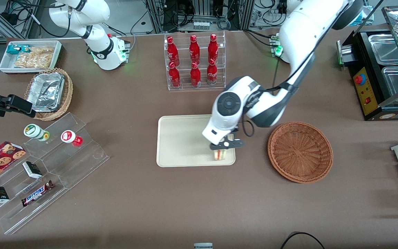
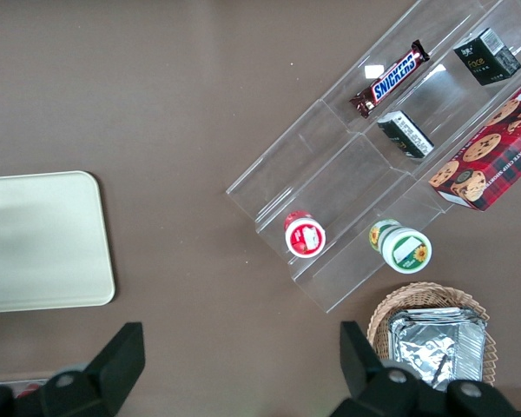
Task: Place sandwich from basket to tray
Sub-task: 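Lift the sandwich and carry it over the cream tray, then lower the sandwich onto the tray and open the left gripper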
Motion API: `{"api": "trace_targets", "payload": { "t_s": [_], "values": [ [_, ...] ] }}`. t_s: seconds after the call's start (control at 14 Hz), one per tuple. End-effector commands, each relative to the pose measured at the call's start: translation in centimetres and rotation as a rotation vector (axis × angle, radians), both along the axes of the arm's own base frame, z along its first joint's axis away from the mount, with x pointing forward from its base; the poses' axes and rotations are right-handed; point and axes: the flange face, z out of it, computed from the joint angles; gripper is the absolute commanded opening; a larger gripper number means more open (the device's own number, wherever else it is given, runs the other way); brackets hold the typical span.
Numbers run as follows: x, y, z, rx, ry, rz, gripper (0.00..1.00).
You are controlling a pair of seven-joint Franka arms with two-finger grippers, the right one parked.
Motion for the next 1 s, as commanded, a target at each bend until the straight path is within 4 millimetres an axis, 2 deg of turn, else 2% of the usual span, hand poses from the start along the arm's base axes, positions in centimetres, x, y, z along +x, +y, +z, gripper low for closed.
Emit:
{"api": "trace_targets", "payload": {
  "t_s": [0.0, 0.14, 0.29, 0.57, 0.93],
  "values": [
    [-0.6, -3.8, -0.7, -0.03, -0.032, 0.011, 0.1],
    [-1.2, -5.7, -1.6, -0.027, -0.042, 0.021, 0.09],
    [-2.2, -6.7, -2.9, -0.002, -0.047, 0.031, 0.09],
    [-2.7, -8.0, -4.3, 0.004, -0.043, 0.04, 0.09],
    [-4.9, -9.4, -5.7, 0.017, -0.022, 0.006, 0.09]
  ]
}}
